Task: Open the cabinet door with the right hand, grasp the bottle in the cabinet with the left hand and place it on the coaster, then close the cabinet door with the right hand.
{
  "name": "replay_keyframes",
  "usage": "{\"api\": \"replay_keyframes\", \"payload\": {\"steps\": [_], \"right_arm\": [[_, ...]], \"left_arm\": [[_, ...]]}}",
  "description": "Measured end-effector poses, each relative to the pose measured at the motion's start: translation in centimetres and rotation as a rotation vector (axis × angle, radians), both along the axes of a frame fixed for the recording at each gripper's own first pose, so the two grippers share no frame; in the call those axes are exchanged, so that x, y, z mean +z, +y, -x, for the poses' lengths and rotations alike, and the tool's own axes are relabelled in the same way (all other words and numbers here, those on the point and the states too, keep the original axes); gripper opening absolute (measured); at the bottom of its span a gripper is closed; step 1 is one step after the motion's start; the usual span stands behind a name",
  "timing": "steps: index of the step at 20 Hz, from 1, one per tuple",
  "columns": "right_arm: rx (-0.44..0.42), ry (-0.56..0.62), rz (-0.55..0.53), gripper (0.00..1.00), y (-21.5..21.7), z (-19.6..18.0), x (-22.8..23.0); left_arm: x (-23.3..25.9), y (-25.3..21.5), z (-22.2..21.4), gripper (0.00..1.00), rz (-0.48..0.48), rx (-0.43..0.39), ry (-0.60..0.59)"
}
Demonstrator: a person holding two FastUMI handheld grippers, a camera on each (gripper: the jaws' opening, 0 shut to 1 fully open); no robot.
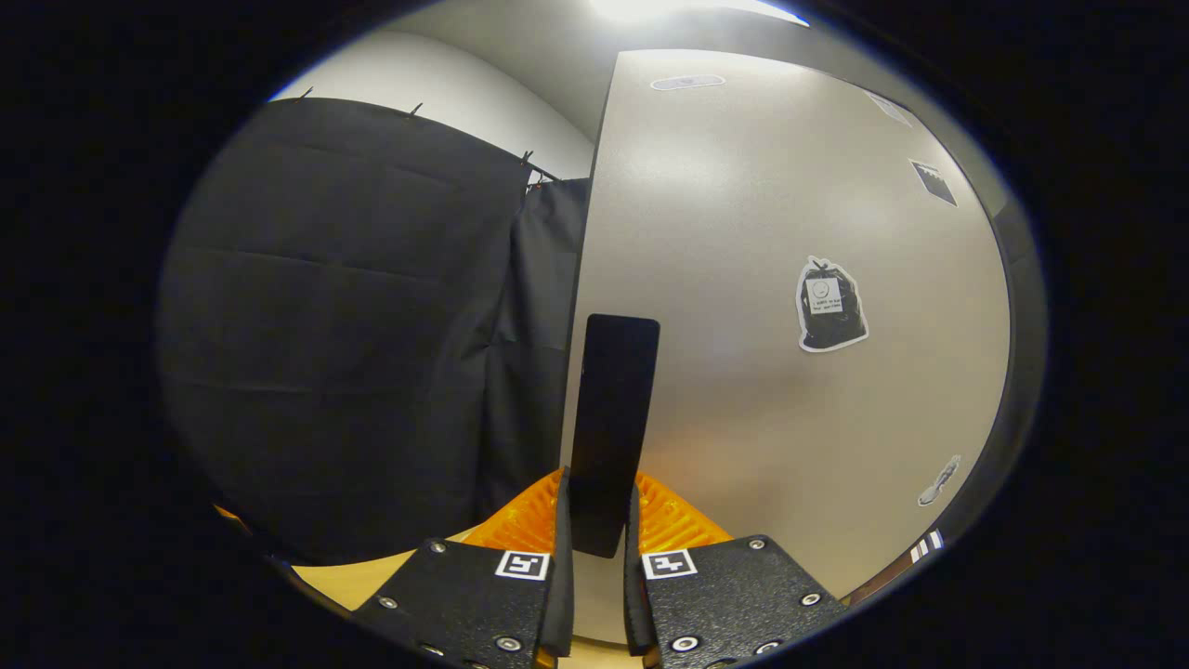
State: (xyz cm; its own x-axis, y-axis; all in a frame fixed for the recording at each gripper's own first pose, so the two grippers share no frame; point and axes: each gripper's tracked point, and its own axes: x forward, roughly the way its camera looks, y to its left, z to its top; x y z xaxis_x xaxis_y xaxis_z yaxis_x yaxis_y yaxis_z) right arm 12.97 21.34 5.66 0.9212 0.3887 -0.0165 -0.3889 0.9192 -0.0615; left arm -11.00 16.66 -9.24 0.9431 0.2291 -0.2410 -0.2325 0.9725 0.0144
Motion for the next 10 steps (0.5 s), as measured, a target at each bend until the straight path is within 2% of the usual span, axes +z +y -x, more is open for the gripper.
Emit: {"api": "replay_keyframes", "payload": {"steps": [4, 10], "right_arm": [[0.045, 0.009, 0.005, 0.23, -0.2, 0.6, 0.0], [0.136, 0.032, 0.002, 0.22, -1.0, 1.3, -0.4]], "left_arm": [[-0.5, -0.6, -0.4, 0.89, 0.032, -0.039, 0.005], [-0.2, -0.3, 0.1, 0.89, 0.037, 0.03, 0.026]]}}
